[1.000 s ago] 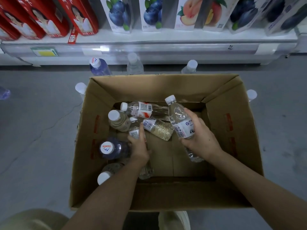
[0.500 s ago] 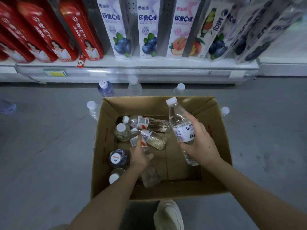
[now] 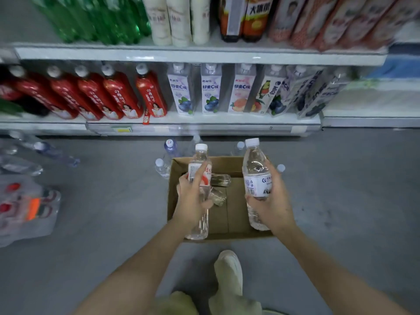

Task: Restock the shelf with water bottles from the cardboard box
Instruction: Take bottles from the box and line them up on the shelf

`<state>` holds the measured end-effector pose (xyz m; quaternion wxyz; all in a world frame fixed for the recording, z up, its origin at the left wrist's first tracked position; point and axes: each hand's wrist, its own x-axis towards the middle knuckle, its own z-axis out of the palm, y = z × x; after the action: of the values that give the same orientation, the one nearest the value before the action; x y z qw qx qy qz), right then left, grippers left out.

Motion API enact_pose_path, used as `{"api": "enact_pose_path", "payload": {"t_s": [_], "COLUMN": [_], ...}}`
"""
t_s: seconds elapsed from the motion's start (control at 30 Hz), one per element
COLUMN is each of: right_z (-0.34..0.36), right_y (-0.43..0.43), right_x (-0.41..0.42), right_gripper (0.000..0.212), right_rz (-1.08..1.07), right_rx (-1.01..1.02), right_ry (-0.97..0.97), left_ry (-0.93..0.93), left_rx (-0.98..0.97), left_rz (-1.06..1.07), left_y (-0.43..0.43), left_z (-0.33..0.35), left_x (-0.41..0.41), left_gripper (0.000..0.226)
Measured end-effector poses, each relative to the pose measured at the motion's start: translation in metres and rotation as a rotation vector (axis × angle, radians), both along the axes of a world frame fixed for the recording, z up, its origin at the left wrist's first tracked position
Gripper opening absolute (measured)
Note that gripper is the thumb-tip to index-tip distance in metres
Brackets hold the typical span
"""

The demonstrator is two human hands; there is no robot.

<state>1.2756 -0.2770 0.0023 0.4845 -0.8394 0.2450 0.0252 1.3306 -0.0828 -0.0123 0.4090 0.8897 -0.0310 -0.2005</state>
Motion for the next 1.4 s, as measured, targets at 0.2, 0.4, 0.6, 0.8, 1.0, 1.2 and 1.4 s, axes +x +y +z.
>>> {"api": "enact_pose_path", "payload": {"t_s": [0.2, 0.4, 0.6, 0.8, 1.0, 1.2, 1.4], "right_z": [0.135, 0.276, 0.395, 0.487, 0.557, 0.610, 0.645], "right_y": [0.011, 0.011, 0.005, -0.019, -0.075, -0.137, -0.167], "right_x": [-0.001, 0.013, 0.028, 0.042, 0.081, 0.121, 0.152], "right_gripper": [0.094, 0.090, 0.089, 0.088, 0.089, 0.091, 0.093], "right_rz": [0.032, 0.041, 0.051, 0.057, 0.138, 0.225, 0.246], "right_rx": [0.027, -0.017, 0.021, -0.031, -0.068, -0.071, 0.017], "right_ry": [-0.106, -0.227, -0.368, -0.518, -0.683, -0.764, -0.831], "left_ry": [-0.166, -0.296, -0.528, -0.638, -0.763, -0.871, -0.924], "left_rx": [-0.008, 0.060, 0.040, -0.026, -0.061, -0.078, -0.207], "left_rz": [-0.055, -0.011, -0.008, -0.022, 0.100, 0.143, 0.222], "left_y": [0.010, 0.013, 0.018, -0.003, -0.058, -0.114, -0.137], "left_z": [0.152, 0.303, 0.433, 0.529, 0.604, 0.661, 0.694], "left_x": [-0.004, 0.013, 0.030, 0.042, 0.072, 0.094, 0.114], "left_gripper": [0.107, 0.101, 0.102, 0.104, 0.102, 0.103, 0.097]}}
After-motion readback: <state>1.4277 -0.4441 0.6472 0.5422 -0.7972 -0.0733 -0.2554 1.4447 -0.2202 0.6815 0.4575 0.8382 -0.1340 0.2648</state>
